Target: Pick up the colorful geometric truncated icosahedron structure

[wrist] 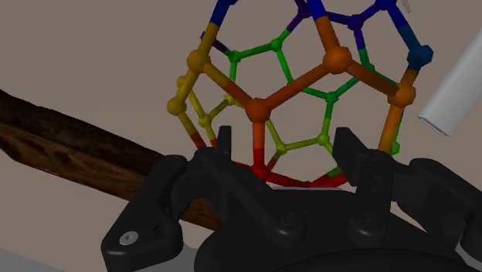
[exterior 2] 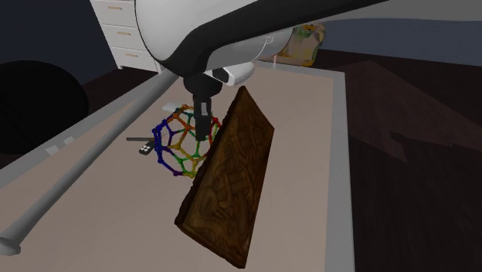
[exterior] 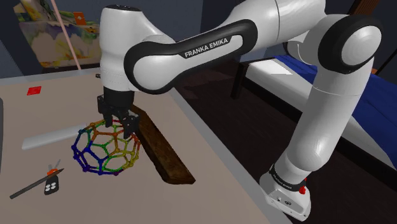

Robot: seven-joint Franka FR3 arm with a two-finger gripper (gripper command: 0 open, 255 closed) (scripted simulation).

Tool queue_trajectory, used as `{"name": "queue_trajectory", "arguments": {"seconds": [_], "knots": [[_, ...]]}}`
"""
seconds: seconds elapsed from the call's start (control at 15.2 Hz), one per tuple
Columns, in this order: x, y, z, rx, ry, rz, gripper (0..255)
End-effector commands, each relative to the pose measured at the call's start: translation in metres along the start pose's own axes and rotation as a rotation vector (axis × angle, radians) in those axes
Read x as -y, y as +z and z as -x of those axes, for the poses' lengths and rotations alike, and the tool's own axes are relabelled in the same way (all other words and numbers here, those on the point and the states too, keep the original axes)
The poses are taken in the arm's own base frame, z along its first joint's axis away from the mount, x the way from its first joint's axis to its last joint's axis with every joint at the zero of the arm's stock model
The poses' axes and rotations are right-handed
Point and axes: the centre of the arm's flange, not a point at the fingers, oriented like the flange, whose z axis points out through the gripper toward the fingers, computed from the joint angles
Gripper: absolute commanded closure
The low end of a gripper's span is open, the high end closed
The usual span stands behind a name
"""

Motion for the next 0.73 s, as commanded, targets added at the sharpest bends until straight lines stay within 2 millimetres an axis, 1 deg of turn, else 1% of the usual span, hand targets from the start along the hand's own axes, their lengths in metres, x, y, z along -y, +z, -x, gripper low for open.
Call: {"name": "queue_trajectory", "arguments": {"seconds": [0.0,0.66], "knots": [[0.001,-0.010,0.002,0.000,0.000,-0.001,255],[0.008,-0.062,0.012,0.000,0.000,-0.001,255]]}}
